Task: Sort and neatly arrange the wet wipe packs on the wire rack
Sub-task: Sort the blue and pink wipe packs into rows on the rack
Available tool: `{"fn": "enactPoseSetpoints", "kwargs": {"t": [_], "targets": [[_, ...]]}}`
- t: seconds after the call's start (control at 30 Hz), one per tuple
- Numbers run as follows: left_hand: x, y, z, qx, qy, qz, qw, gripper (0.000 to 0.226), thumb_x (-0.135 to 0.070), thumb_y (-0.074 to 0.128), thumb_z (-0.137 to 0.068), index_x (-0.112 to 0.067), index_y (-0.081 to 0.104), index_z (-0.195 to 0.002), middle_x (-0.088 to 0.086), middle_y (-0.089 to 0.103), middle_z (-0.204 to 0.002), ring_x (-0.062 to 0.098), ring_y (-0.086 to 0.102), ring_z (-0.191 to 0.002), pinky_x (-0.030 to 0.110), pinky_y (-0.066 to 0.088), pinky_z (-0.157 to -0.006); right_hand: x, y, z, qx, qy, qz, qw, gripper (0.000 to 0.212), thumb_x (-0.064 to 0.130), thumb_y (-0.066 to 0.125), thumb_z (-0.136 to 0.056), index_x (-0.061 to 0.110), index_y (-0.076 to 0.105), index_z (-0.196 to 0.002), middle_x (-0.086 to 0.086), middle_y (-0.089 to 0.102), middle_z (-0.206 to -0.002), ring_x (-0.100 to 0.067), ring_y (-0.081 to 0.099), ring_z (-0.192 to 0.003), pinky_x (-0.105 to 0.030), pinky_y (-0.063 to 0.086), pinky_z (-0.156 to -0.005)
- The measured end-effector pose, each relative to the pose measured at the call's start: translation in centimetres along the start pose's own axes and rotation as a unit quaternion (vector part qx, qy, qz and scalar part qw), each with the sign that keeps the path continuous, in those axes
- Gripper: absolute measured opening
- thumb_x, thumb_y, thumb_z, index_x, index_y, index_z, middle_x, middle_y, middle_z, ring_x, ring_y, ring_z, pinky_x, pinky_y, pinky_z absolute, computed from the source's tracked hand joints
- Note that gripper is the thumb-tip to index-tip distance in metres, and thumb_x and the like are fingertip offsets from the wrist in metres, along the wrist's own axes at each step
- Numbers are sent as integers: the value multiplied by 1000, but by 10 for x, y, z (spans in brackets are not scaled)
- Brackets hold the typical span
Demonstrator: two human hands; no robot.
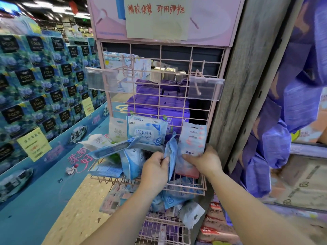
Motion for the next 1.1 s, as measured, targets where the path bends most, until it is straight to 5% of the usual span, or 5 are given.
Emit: {"fn": "enactPoseSetpoints", "kwargs": {"t": [0.17,0.33,0.57,0.7,1.1], "targets": [[-10,-12,15,-32,46,-14,998,27,-27,50,-96,-18,51,-71,-6,47,-56,6,40,-50,18,32,-49,24,-21,54,-147,-15,-99,984,60,50,77,-70,15,55,-113,-4,60,-108,-27,60,-104,-32,45,-81],[-33,-23,33,-52,110,31,992,17,-22,55,-89,-26,69,-98,-16,68,-99,3,61,-91,21,49,-80,55,33,100,172,-94,-285,938,36,34,63,-87,33,53,-121,12,69,-111,1,64,-105,-26,50,-93],[-31,-82,39,-90,261,-70,958,23,-31,63,-83,-27,69,-105,-10,69,-106,4,56,-102,14,36,-93,45,32,83,101,9,-338,936,20,21,53,-97,16,55,-115,-1,71,-106,-10,71,-85,-29,55,-64],[13,-138,-8,-82,67,-277,955,64,-20,65,-75,-28,45,-136,4,47,-142,27,37,-132,38,25,-112,44,29,84,100,6,-320,942,15,22,54,-96,20,59,-110,7,71,-101,0,71,-76,-24,55,-60],[-50,-77,30,-46,296,-261,918,43,-37,59,-72,-18,66,-110,1,67,-106,24,68,-82,33,55,-62,63,40,102,-1,-31,-350,936,24,32,50,-97,13,63,-89,-5,72,-87,-9,67,-72,-26,52,-64]]}}
Point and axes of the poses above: each hand's wrist, its own z-axis away from the middle knuckle, its own y-axis out of the palm, x = y × z, the point moved 5 cm from there along -z, towards the middle knuckle
